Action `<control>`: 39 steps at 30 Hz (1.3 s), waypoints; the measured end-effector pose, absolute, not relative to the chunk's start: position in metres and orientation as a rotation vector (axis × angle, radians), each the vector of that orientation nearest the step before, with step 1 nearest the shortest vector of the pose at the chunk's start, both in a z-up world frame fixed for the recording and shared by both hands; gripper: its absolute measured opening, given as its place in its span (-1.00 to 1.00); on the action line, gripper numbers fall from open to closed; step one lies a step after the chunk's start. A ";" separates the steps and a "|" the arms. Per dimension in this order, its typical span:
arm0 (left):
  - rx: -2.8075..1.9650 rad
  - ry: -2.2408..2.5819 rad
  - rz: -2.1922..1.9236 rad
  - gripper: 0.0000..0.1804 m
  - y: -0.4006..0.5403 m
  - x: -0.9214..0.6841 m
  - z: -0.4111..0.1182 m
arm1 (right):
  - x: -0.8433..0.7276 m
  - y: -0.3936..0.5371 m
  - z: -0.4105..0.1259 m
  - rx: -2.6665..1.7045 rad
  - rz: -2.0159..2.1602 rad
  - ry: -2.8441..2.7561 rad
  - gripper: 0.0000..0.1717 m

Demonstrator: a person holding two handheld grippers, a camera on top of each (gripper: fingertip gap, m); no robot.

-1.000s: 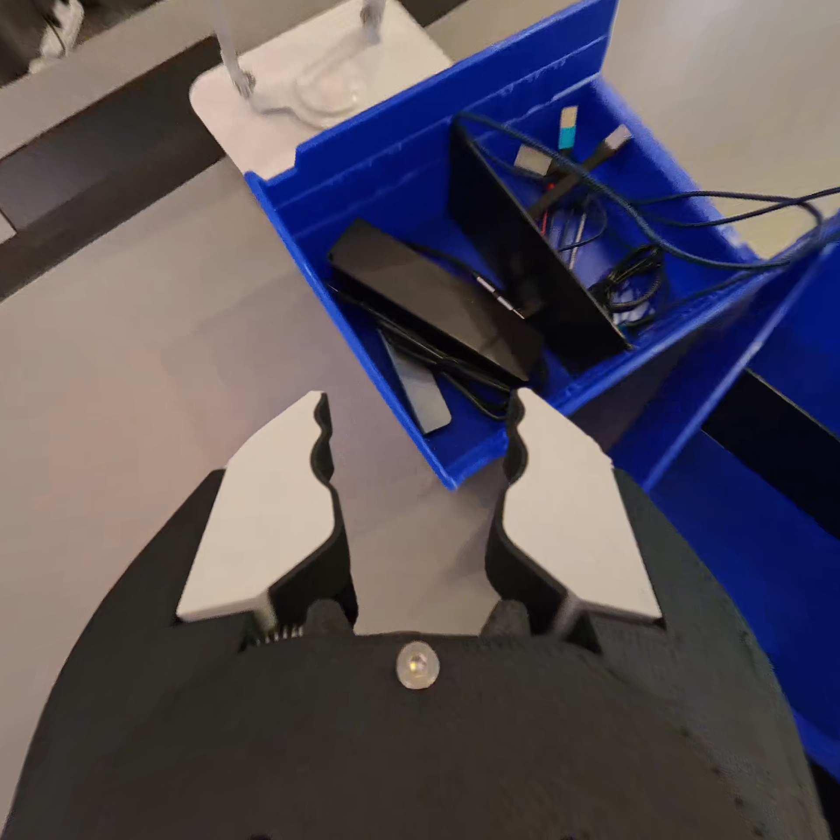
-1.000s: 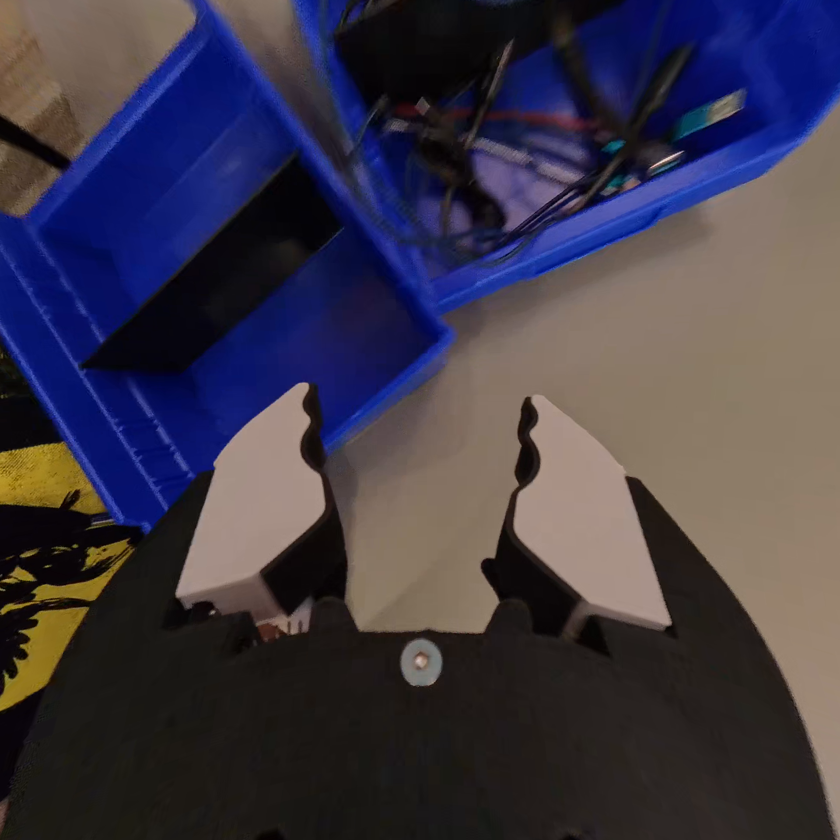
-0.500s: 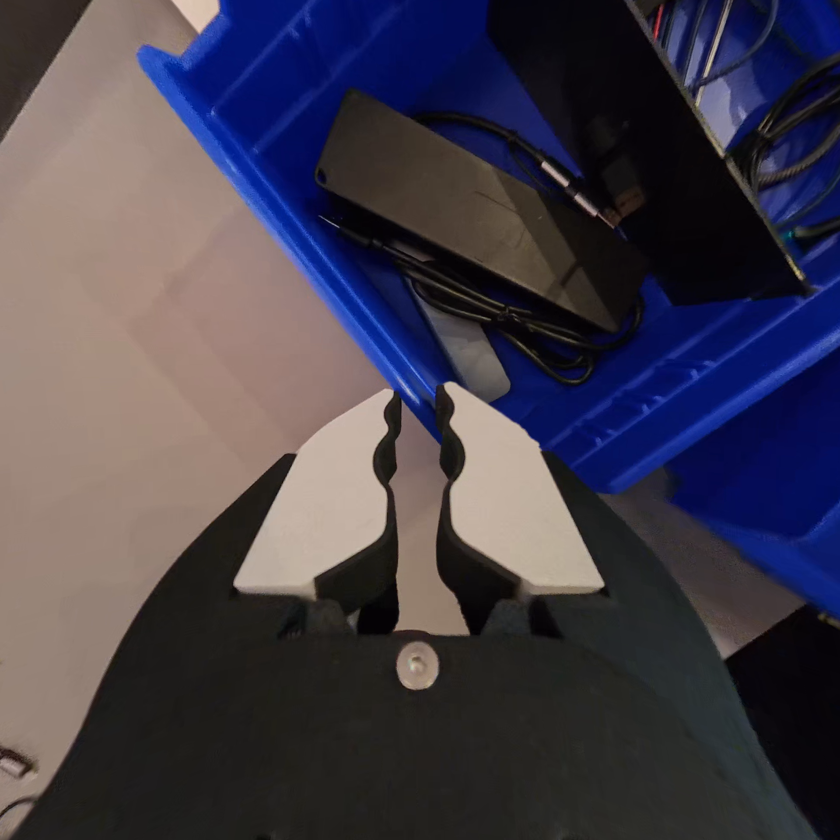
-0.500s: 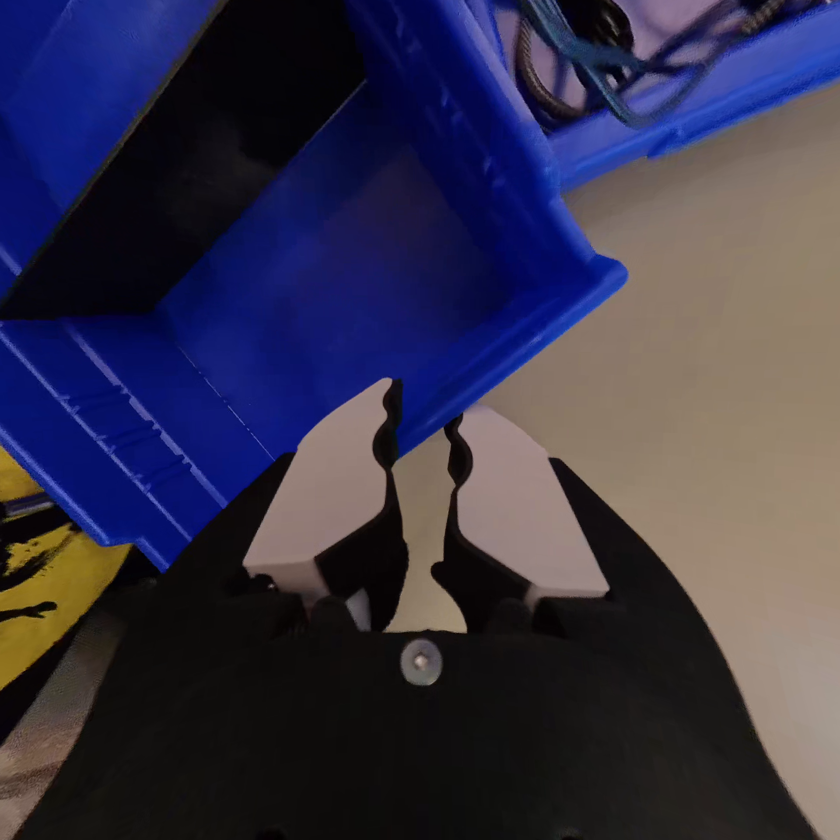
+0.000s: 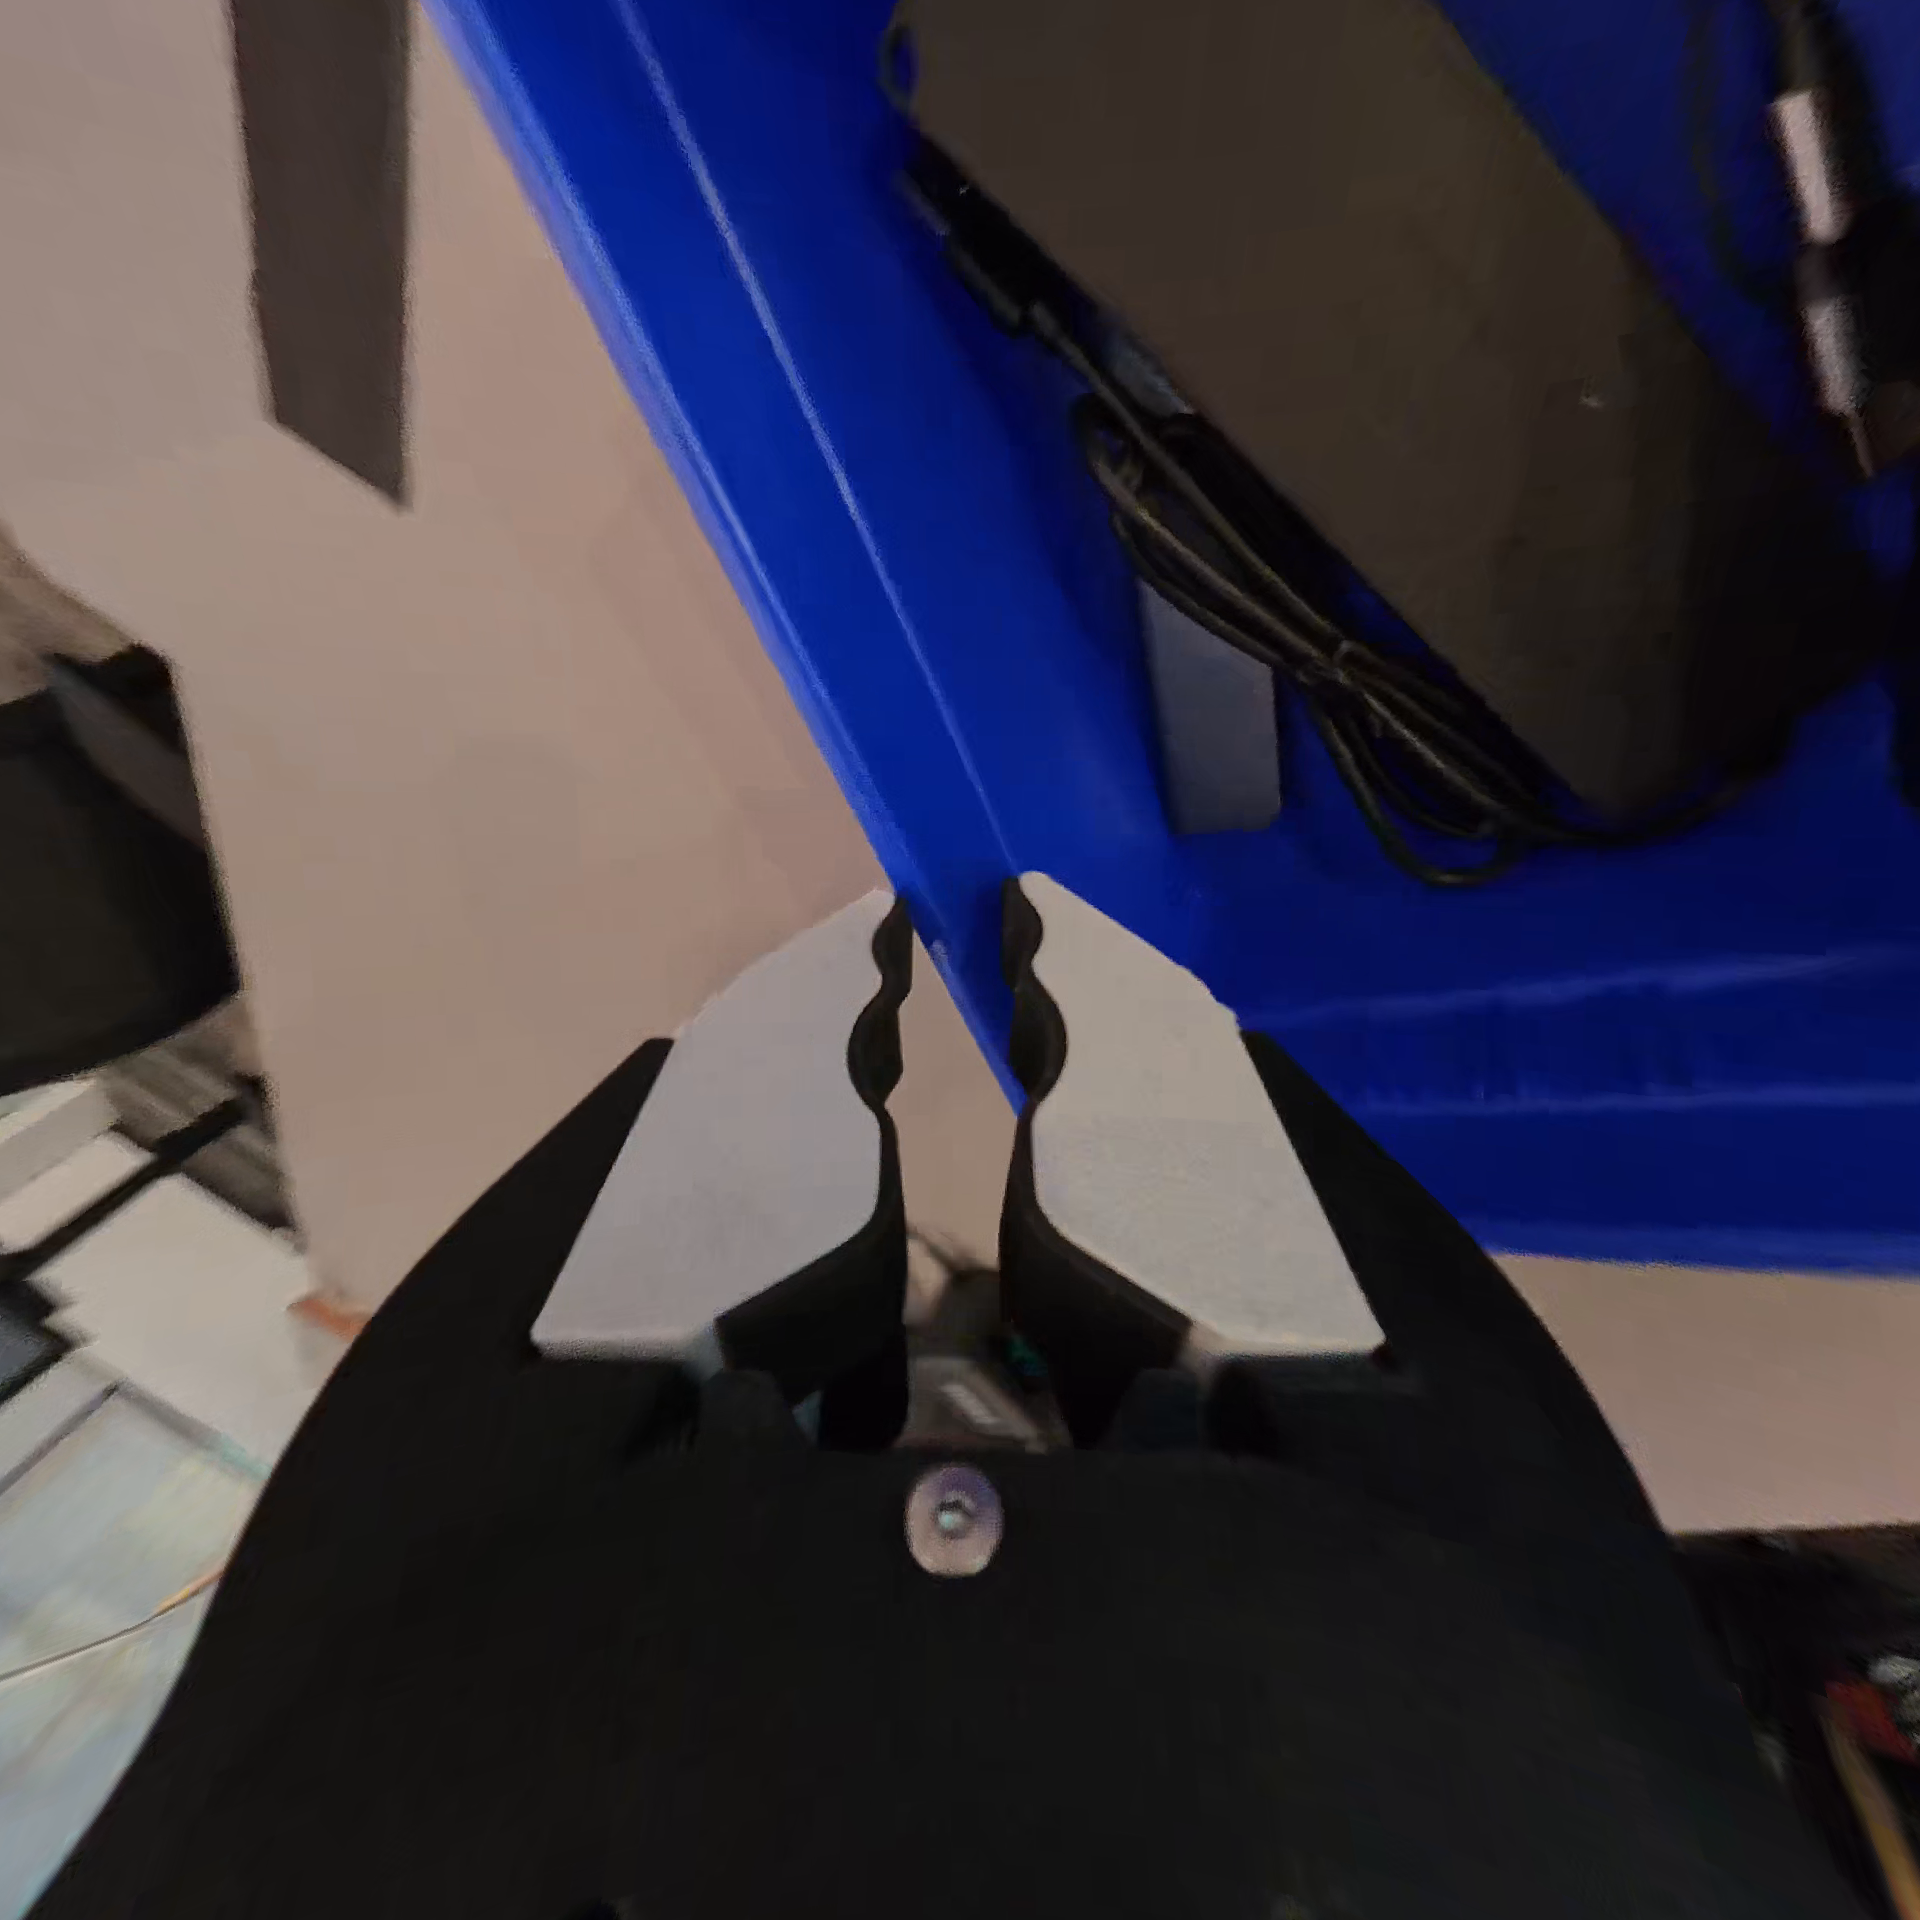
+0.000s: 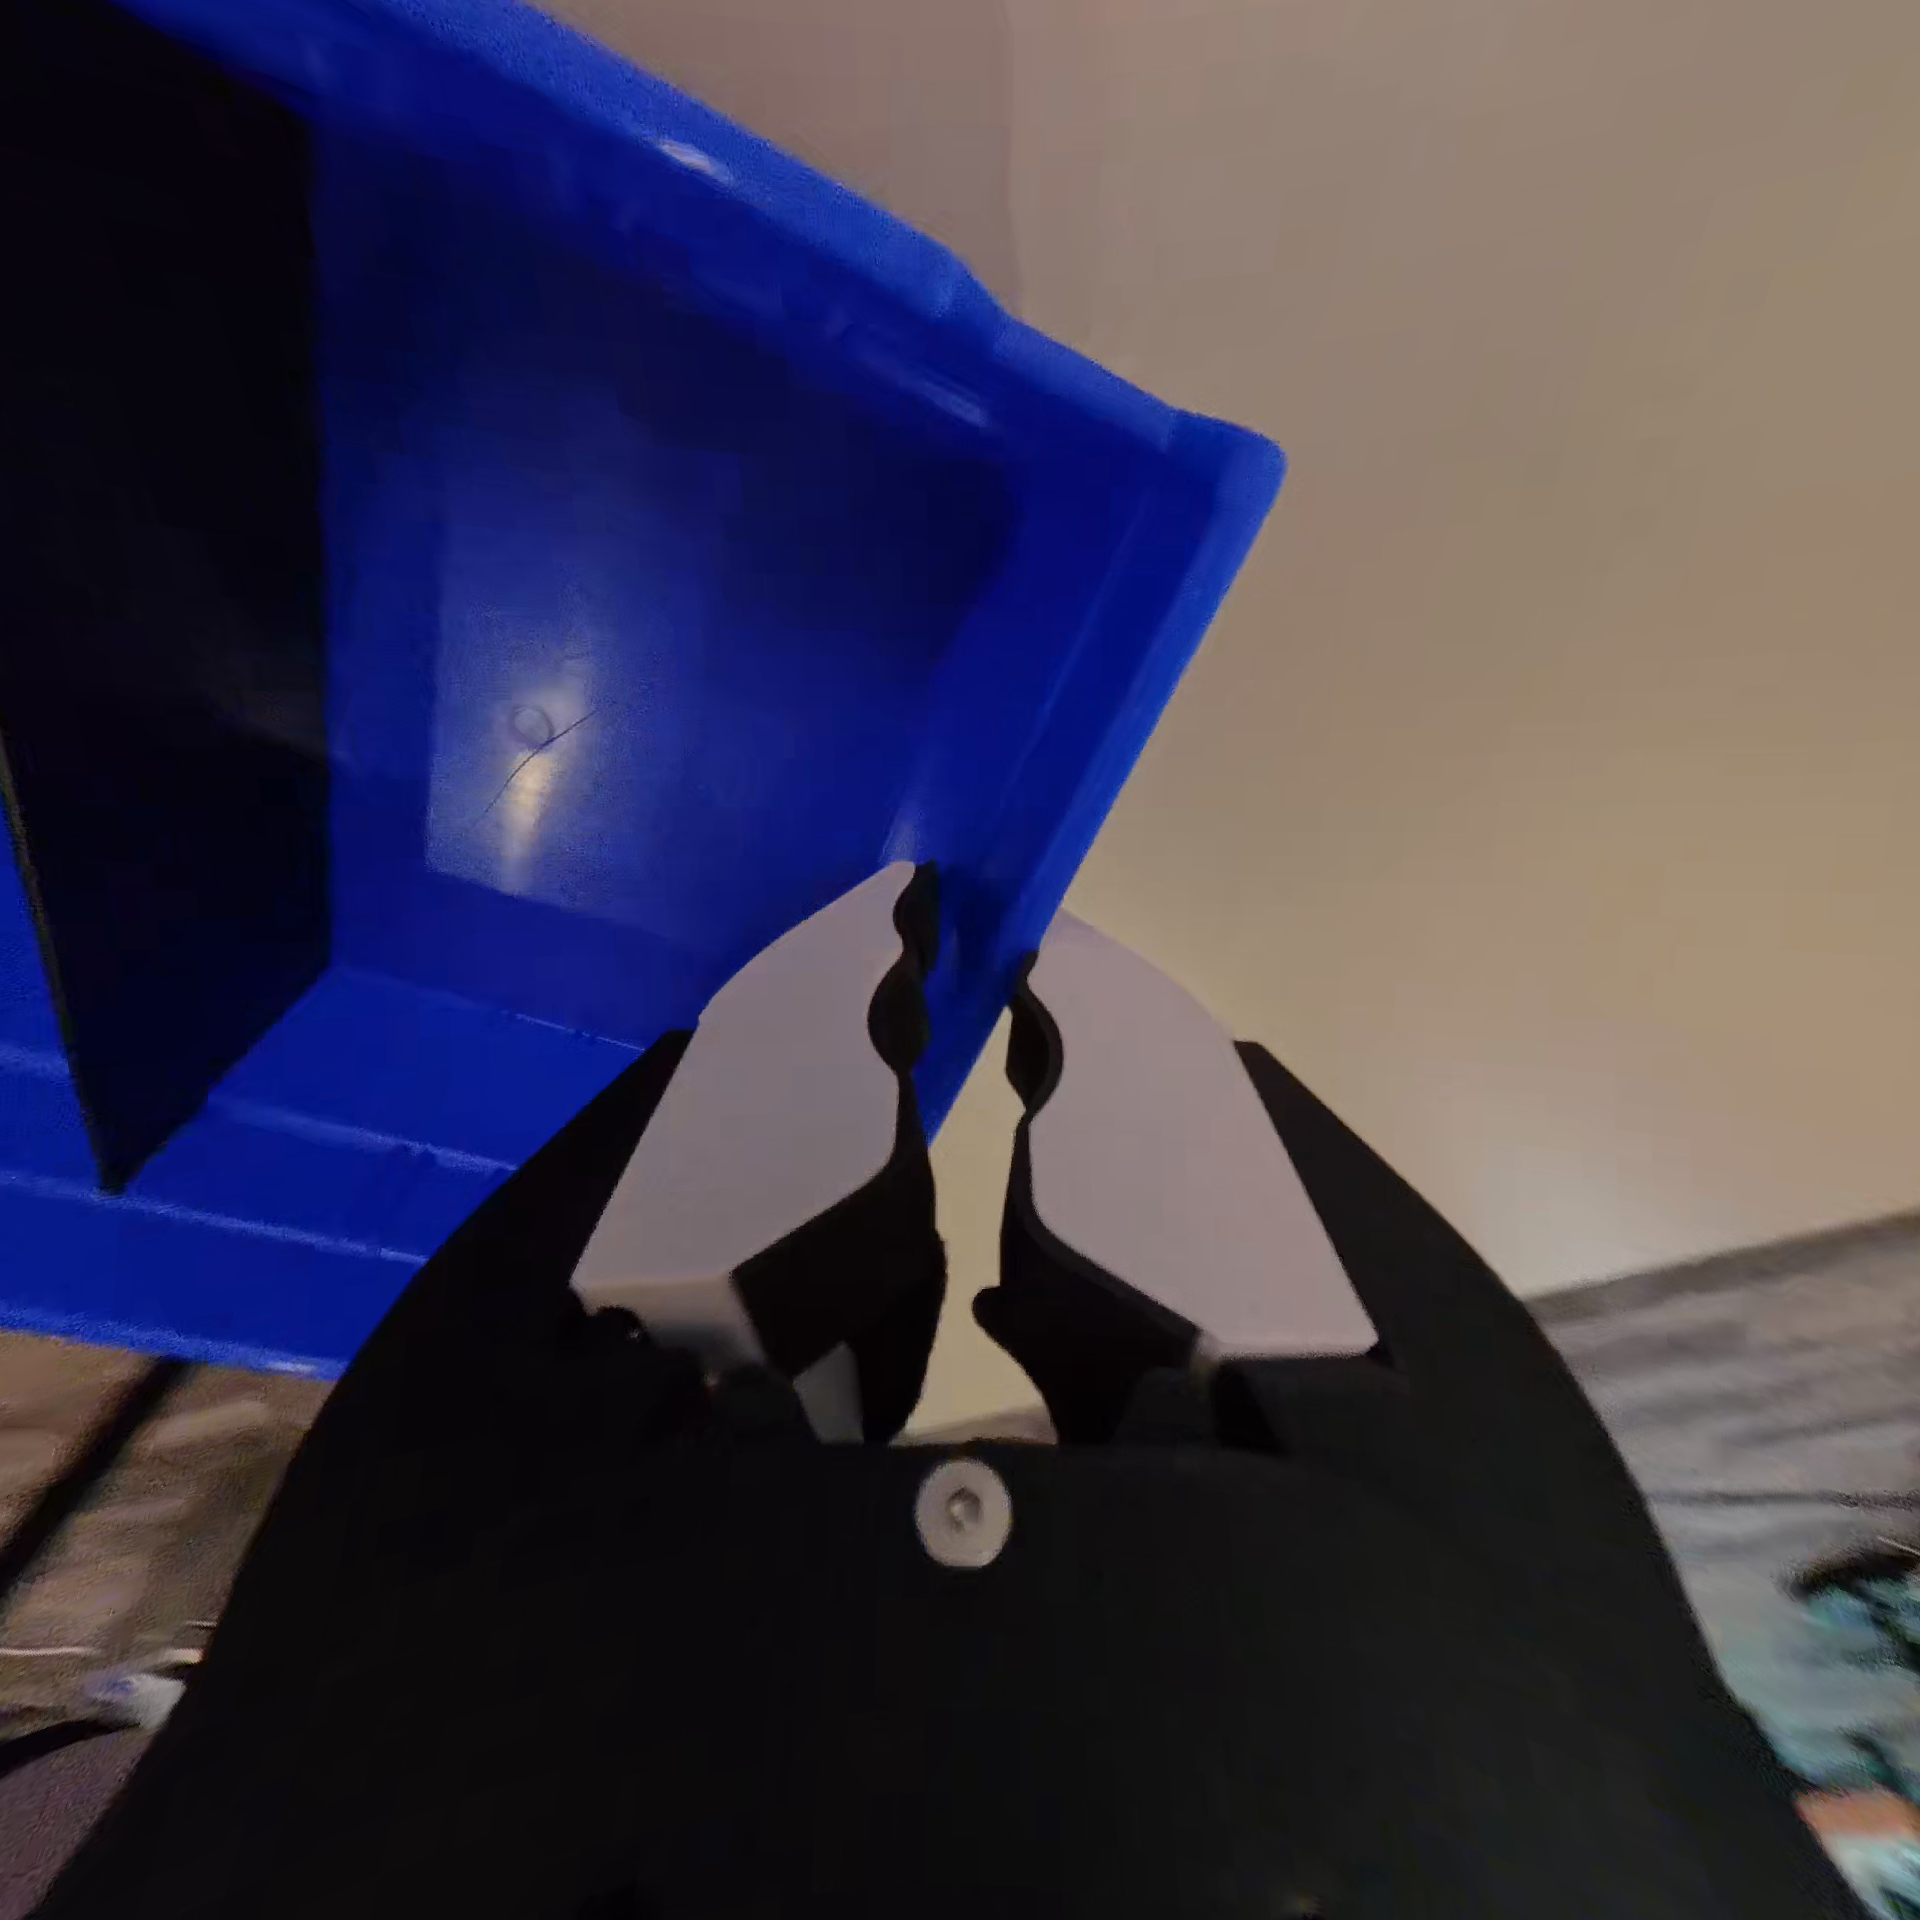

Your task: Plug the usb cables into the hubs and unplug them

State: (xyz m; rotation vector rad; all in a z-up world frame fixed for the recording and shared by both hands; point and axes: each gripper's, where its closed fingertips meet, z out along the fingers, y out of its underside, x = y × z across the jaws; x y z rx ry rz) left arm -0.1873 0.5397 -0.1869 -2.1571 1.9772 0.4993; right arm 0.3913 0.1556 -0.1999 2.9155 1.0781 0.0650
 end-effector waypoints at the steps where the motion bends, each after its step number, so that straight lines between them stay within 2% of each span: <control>1: -2.123 1.982 0.558 -0.81 0.556 -0.193 -0.187 | 0.405 0.165 -0.200 2.895 0.101 1.073 -0.87; 15: -1.965 1.869 0.795 -0.81 0.704 -0.150 -0.186 | 0.510 0.319 -0.200 2.826 0.504 1.125 -0.81; 23: -2.064 1.762 0.761 -0.81 0.755 -0.125 -0.186 | 0.547 0.393 -0.200 2.846 0.633 1.092 -0.78; 39: -2.142 1.665 0.723 -0.81 0.775 -0.117 -0.186 | 0.565 0.432 -0.202 2.871 0.747 1.057 -0.71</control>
